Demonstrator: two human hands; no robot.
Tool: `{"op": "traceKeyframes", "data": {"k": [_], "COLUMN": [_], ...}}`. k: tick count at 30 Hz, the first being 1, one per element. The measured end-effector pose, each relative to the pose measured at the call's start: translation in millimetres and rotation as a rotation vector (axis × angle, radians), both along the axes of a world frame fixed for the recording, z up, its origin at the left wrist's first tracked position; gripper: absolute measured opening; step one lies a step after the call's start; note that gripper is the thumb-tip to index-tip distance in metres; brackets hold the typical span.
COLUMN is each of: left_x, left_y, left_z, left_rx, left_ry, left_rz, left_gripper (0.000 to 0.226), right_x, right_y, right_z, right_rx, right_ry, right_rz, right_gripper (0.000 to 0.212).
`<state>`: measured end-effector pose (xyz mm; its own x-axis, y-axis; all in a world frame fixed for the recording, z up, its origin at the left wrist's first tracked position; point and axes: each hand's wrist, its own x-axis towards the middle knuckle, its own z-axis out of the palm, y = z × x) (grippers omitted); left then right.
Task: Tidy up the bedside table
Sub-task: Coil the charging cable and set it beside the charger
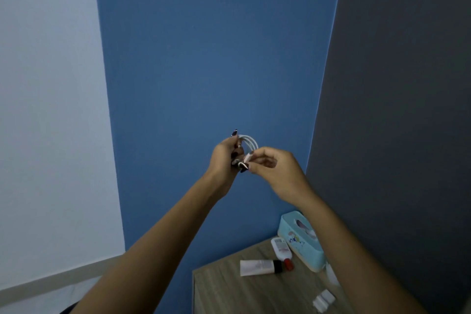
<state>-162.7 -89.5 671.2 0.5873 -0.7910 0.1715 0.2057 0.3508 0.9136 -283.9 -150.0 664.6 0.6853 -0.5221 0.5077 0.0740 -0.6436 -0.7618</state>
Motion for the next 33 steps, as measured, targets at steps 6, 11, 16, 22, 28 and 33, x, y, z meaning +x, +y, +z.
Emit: {"op": "traceKeyframes", "data": {"k": [6, 11, 16, 22, 28, 33], "left_x": [-9, -8, -8, -8, -8, -7], "left_y": [0, 1, -2, 0, 2, -2], "left_z": [2, -1, -4, -12, -16, -18], "left_rx": [-0.049, -0.025, 0.004, 0.121, 0.088, 0.071], "left_ry": [0.148, 0.101, -0.063, -0.536, -0.853, -1.015], "left_rz": [-0.086, -0.130, -0.098, 0.080, 0.182, 0.260], "left_gripper": [0.034, 0.035, 0.025, 0.026, 0.036, 0.032], "right_x": [12, 13, 12, 14, 10, 11], "right_y": [2, 6, -4, -11, -17, -16], "right_z": [-18, -13, -14, -24, -24, -24], "right_rx": [0.129, 0.430, 0.509, 0.505, 0.575, 0.684], "right_ry": [-0.195, -0.320, -0.314, -0.192, -0.112, -0.103], "right_rz": [-0.145, 0.030, -0.031, -0.076, -0.017, 0.085], "right_gripper": [0.014, 0.028, 0.043, 0.027, 0.016, 0.015]}}
